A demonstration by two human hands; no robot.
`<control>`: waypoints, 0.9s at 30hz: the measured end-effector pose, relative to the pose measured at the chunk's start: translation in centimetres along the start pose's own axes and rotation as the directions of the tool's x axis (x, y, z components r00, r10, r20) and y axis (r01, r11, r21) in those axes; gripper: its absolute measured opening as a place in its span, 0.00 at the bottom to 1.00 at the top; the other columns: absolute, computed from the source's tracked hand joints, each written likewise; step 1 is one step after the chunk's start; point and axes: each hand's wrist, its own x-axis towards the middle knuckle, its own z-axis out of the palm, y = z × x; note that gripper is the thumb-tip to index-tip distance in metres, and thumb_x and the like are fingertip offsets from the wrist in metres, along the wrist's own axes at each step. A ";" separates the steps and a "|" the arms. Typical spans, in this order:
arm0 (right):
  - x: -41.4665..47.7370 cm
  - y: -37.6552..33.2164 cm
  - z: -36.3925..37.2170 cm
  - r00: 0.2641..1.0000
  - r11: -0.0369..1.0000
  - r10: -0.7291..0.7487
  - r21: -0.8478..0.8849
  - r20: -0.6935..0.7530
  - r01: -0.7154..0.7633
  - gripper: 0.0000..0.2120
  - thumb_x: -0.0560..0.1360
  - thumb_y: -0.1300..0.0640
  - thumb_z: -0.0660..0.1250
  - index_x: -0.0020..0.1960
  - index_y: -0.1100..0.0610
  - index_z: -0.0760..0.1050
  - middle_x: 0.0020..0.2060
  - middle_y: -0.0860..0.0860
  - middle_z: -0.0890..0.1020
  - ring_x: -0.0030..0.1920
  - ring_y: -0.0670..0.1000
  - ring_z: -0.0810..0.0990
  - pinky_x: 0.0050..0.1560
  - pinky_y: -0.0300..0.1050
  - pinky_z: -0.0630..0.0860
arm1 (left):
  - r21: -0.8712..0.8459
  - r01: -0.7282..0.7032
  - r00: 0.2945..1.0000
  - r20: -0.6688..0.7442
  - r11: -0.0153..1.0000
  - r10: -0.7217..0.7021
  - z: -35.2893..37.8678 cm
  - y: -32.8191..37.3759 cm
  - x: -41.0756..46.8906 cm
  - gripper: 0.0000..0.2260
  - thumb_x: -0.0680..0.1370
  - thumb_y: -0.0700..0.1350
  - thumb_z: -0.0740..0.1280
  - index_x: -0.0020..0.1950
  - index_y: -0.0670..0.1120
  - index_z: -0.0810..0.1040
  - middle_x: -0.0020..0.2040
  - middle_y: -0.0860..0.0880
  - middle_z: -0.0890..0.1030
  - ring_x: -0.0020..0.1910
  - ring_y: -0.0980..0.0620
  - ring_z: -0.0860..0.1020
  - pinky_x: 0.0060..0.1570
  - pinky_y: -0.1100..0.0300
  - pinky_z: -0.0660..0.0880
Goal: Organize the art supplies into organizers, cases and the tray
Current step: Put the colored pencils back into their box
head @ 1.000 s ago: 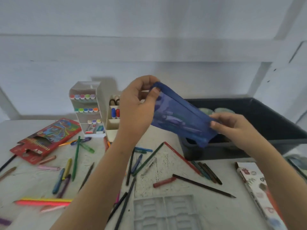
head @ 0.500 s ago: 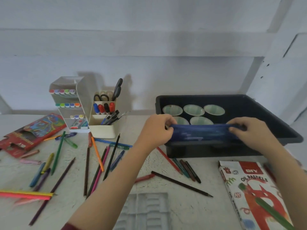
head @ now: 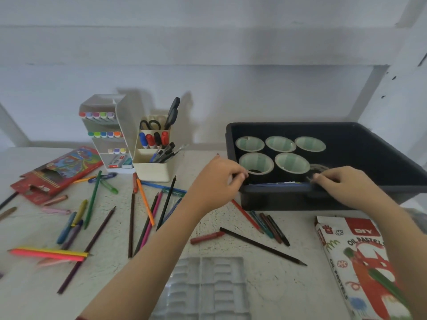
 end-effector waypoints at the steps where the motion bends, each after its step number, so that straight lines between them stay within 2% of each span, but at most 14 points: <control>1: -0.2 -0.5 0.3 1.000 1.000 -0.030 0.001 -0.011 0.030 0.08 0.79 0.51 0.60 0.50 0.52 0.77 0.38 0.48 0.78 0.39 0.45 0.75 0.35 0.36 0.66 | -0.028 0.024 0.999 -0.044 0.999 -0.025 -0.3 -0.5 -0.7 0.09 0.79 0.42 0.62 0.54 0.47 0.81 0.52 0.54 0.82 0.52 0.60 0.74 0.64 0.70 0.55; 4: -1.3 -2.3 1.4 0.981 0.986 -0.161 0.033 -0.110 0.166 0.09 0.78 0.54 0.63 0.54 0.53 0.79 0.44 0.47 0.80 0.43 0.42 0.74 0.39 0.33 0.65 | -0.049 0.082 0.993 -0.077 0.995 -0.085 -1.2 -2.5 -2.9 0.09 0.79 0.42 0.63 0.55 0.49 0.80 0.51 0.59 0.78 0.53 0.63 0.71 0.54 0.78 0.60; 8: -3.5 -5.6 3.3 0.918 0.936 -0.304 0.101 -0.255 0.338 0.07 0.76 0.59 0.65 0.51 0.51 0.78 0.41 0.38 0.76 0.45 0.34 0.73 0.42 0.28 0.66 | -0.094 0.190 0.978 -0.068 0.977 -0.196 -2.5 -4.9 -5.6 0.08 0.78 0.40 0.64 0.53 0.49 0.81 0.50 0.58 0.79 0.52 0.62 0.74 0.56 0.70 0.66; 11: -5.1 -7.6 4.8 0.903 0.908 -0.362 0.132 -0.230 0.397 0.06 0.75 0.58 0.65 0.47 0.47 0.77 0.40 0.37 0.77 0.43 0.34 0.76 0.40 0.27 0.70 | -0.132 0.255 0.963 -0.060 0.958 -0.264 -3.4 -6.3 -8.0 0.09 0.77 0.39 0.65 0.51 0.50 0.81 0.47 0.60 0.80 0.49 0.68 0.75 0.48 0.79 0.66; 14: -6.1 -8.3 6.4 0.933 0.923 -0.355 0.137 -0.066 0.360 0.08 0.74 0.56 0.66 0.45 0.43 0.75 0.39 0.39 0.79 0.43 0.34 0.76 0.40 0.28 0.73 | -0.144 0.334 0.940 -0.018 0.932 -0.340 -3.8 -7.5 -10.3 0.09 0.76 0.40 0.66 0.50 0.54 0.81 0.46 0.64 0.78 0.49 0.71 0.74 0.47 0.78 0.65; 17: -6.7 -7.9 8.5 0.962 0.965 -0.263 0.011 0.067 0.263 0.06 0.75 0.54 0.67 0.45 0.43 0.74 0.42 0.39 0.78 0.43 0.37 0.76 0.44 0.33 0.74 | -0.161 0.350 0.935 0.001 0.923 -0.354 -4.1 -7.8 -12.6 0.11 0.75 0.41 0.68 0.46 0.59 0.78 0.45 0.67 0.77 0.47 0.71 0.74 0.46 0.76 0.65; 20: -7.2 -7.1 10.4 0.981 0.972 -0.179 -0.139 0.069 0.188 0.05 0.75 0.52 0.66 0.51 0.45 0.74 0.45 0.40 0.74 0.46 0.39 0.72 0.46 0.32 0.67 | -0.185 0.329 0.944 0.037 0.926 -0.328 -3.9 -7.6 -14.9 0.12 0.74 0.42 0.71 0.44 0.62 0.77 0.42 0.64 0.78 0.44 0.70 0.73 0.43 0.71 0.67; 24: -7.9 -6.1 11.9 0.990 0.981 -0.142 -0.132 0.016 0.143 0.04 0.73 0.54 0.68 0.47 0.46 0.76 0.42 0.40 0.72 0.45 0.42 0.72 0.45 0.32 0.65 | -0.143 0.264 0.963 0.094 0.954 -0.253 -3.3 -7.9 -16.7 0.11 0.71 0.50 0.72 0.45 0.65 0.74 0.45 0.64 0.77 0.52 0.66 0.73 0.50 0.70 0.67; 27: -8.5 -5.9 12.6 0.990 0.986 -0.133 -0.107 -0.055 0.126 0.04 0.72 0.57 0.70 0.44 0.49 0.78 0.41 0.42 0.73 0.44 0.44 0.73 0.45 0.36 0.67 | -0.150 0.241 0.970 0.070 0.959 -0.233 -3.1 -8.4 -17.3 0.08 0.68 0.59 0.65 0.46 0.65 0.75 0.45 0.65 0.78 0.53 0.65 0.73 0.51 0.70 0.67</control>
